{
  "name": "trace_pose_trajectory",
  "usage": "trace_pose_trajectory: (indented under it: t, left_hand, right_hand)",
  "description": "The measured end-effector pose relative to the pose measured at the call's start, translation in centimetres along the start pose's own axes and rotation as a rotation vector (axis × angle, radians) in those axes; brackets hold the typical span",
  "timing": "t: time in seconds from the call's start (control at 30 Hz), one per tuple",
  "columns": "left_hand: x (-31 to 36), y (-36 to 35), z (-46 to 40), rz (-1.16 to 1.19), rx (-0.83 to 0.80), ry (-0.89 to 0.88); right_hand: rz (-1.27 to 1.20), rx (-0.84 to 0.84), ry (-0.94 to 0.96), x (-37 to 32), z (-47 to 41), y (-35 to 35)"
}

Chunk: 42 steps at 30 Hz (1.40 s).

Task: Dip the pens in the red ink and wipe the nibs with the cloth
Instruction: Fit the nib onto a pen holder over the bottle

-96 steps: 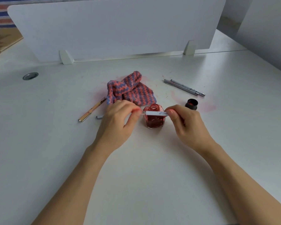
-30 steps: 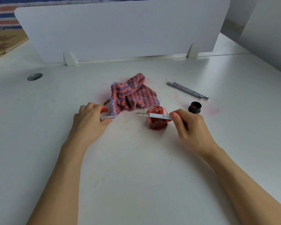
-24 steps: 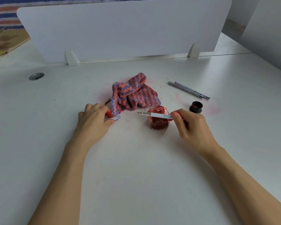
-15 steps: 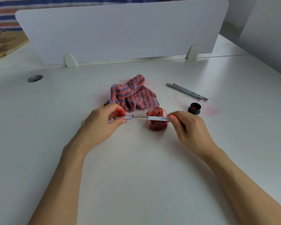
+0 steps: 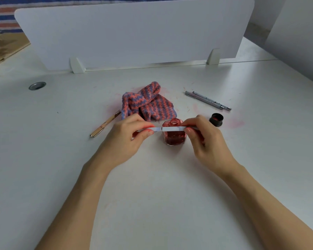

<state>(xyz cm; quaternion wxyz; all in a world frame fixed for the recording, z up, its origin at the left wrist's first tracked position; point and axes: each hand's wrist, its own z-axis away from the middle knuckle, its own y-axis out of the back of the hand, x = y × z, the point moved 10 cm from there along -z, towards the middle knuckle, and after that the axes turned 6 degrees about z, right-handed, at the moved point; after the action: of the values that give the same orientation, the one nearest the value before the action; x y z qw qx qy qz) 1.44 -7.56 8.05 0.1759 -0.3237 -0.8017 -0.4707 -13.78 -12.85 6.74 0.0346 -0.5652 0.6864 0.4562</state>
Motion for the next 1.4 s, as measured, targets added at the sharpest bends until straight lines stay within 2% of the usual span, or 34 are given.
trace_pose_trajectory:
  t: [0.17,0.3,0.4,0.53,0.63,0.77,0.83,0.9,1.0,1.23,1.33,1.4]
  left_hand:
    - [0.3,-0.3,-0.3,0.028,0.065,-0.054]
    - [-0.4,-0.6,-0.3,0.043,0.073,-0.025]
    - [-0.7,-0.4,-0.4,-0.013,0.135,-0.001]
    - [-1.4,2.4,0.0,-0.106,0.362,0.04]
    - [-4.2,5.6,1.2,-0.264,0.564,0.239]
    - [-9.2,8.0,3.8,-0.443,0.633,0.633]
    - [-10.6,8.5,4.9,-0.479,0.635,0.734]
    - [-11.7,8.6,5.6,-0.506,0.618,0.802]
    - [-12.9,8.4,5.9,-0.516,0.576,0.876]
    - [-14.2,7.9,5.9,-0.508,0.487,0.959]
    - [-14.2,7.8,5.8,-0.501,0.484,0.947]
    - [-13.9,7.8,5.6,-0.488,0.504,0.922]
  right_hand:
    - [-0.052,0.042,-0.041,0.3,-0.2,0.2]
    - [-0.04,0.03,-0.037,0.7,-0.2,-0.4]
    - [-0.073,0.113,-0.055,0.9,-0.6,0.5]
    - [-0.093,0.379,-0.155,3.5,-1.2,3.9]
    - [0.038,0.501,-0.327,8.4,-1.2,6.4]
    - [0.236,0.399,-0.639,15.0,-1.6,7.3]
    - [0.346,0.262,-0.742,16.5,-2.0,6.6]
    - [0.453,0.145,-0.767,16.9,-2.2,5.9]
    - [0.536,0.076,-0.76,17.1,-2.4,5.6]
    - [0.55,0.051,-0.756,17.3,-2.5,5.5]
    - [0.51,0.096,-0.776,17.6,-2.3,5.9]
    - [0.439,0.195,-0.774,17.6,-2.1,6.6]
